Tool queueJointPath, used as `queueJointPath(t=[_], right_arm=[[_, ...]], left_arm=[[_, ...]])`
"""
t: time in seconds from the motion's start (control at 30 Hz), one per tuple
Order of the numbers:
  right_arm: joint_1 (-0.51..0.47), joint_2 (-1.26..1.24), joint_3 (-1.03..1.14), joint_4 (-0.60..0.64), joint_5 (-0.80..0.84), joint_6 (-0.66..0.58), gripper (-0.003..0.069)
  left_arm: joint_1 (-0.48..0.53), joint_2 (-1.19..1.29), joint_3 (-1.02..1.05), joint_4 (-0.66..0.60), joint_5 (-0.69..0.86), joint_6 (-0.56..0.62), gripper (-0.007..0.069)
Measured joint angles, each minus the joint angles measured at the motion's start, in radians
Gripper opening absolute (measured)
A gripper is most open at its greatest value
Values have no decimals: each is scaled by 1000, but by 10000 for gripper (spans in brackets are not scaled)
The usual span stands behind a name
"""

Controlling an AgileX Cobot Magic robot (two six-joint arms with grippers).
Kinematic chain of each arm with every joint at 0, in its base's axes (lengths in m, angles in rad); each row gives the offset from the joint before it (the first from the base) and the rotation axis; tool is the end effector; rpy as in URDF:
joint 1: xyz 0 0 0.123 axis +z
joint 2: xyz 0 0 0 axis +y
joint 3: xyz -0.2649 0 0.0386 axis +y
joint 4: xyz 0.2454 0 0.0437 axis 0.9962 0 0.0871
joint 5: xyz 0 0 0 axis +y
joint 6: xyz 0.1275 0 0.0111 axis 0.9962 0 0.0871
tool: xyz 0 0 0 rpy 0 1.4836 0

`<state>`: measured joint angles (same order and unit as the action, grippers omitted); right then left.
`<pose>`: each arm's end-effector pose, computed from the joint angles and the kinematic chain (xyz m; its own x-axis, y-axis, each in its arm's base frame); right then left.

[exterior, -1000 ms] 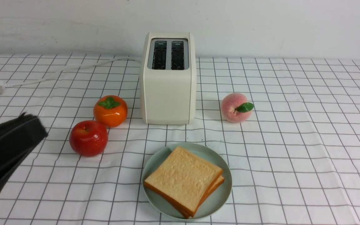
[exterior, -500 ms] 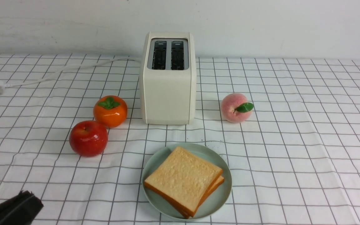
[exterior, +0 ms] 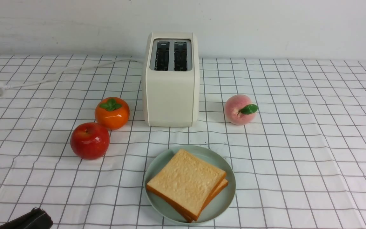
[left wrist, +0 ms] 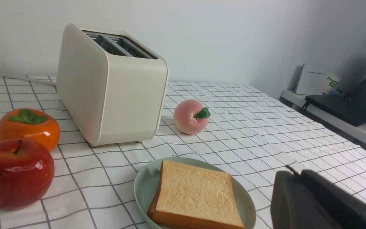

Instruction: Take toasted bread from bread machine on white checkered table place on plate.

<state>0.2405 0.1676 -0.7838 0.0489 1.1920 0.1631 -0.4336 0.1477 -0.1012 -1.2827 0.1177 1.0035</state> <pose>0.0308 0.0135 0.3227 -0.4980 0.0632 -0.8649 -0.1903 0.9651 0.1801 0.1010 -0.0627 0.2333 -0.1360 -0.2368 -0.9620 0.5016 0.8209 -0.2730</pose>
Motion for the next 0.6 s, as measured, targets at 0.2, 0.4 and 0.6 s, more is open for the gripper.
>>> queueJointPath(t=[0.2,0.4,0.6], right_arm=[[-25,-24,42,-59,-45,0,0],[-184,-77,301,-57,-409,-35,0],[-271,-176,673,-23,-784,-45,1]], left_arm=[[0,0,0,0,0,0,26],[0,0,0,-1,0,0,32],[0,0,0,-3,0,0,39]])
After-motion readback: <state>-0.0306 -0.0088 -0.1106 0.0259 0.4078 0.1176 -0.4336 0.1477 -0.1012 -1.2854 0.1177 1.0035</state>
